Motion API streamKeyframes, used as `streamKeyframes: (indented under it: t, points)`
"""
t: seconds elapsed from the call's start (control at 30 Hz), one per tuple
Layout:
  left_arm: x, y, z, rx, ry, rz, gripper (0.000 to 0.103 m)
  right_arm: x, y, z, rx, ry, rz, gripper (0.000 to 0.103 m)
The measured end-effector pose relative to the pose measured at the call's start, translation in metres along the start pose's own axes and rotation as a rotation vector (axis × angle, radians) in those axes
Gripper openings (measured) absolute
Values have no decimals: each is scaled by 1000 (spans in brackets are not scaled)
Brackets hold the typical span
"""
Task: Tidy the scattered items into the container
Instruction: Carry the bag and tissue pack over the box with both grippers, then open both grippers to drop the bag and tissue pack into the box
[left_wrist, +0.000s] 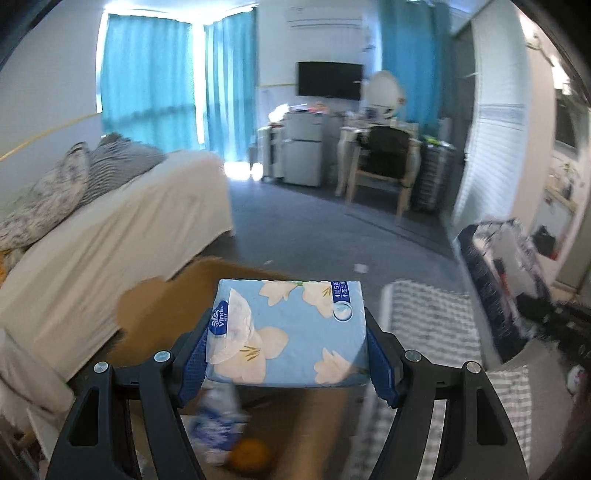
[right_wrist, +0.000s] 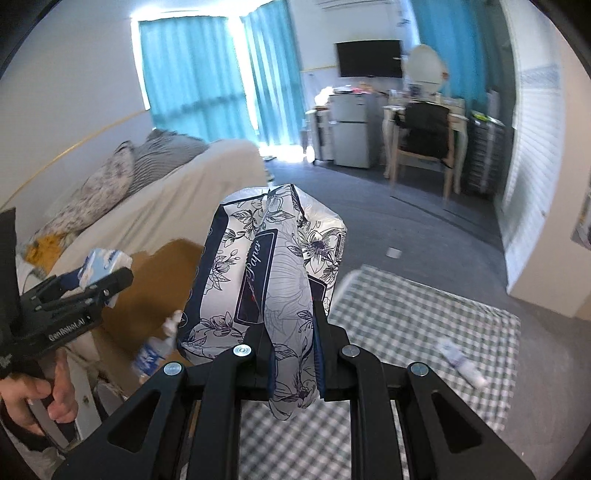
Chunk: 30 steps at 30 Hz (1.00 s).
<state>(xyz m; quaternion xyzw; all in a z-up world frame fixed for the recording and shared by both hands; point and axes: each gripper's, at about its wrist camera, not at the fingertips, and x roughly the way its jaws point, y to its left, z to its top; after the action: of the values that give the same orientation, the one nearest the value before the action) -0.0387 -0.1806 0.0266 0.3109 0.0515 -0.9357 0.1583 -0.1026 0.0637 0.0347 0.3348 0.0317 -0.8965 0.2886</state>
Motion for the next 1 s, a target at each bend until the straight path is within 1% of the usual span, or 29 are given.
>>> streamKeyframes:
  t: [0.13,0.27,0.33,0.43,0.47,0.5,0.53,0.63,0.83,0.9,1.0]
  points:
    - [11,42,-11,-49,35,26,74,30,40,7,-55,33,37,14]
    - [21,65,-18,-52,61,55,74,56,68,6,-94,74,56,14]
    - [28,76,-22,-70,80,64,74,71,77,4,-109,96,62,14]
    - [34,85,-28,-84,97,72,77,92,88,-1,-124,129,67,14]
    - [35,88,-30,-85,102,72,79,99,89,-1,-129,139,69,14]
    - [36,88,-31,-82,103,76,84,106,92,-1,-133,151,72,14]
    - [36,89,-31,-78,101,82,85,114,96,-2,-139,163,74,14]
    - [35,95,-30,-70,88,98,87,131,106,-3,-152,187,80,14]
    - [28,109,-26,-99,76,96,87,165,131,-5,-206,234,80,16]
    - [27,113,-23,-102,74,93,87,172,135,-6,-219,243,73,17]
    - [23,120,-17,-101,62,94,87,180,135,-7,-216,259,60,26]
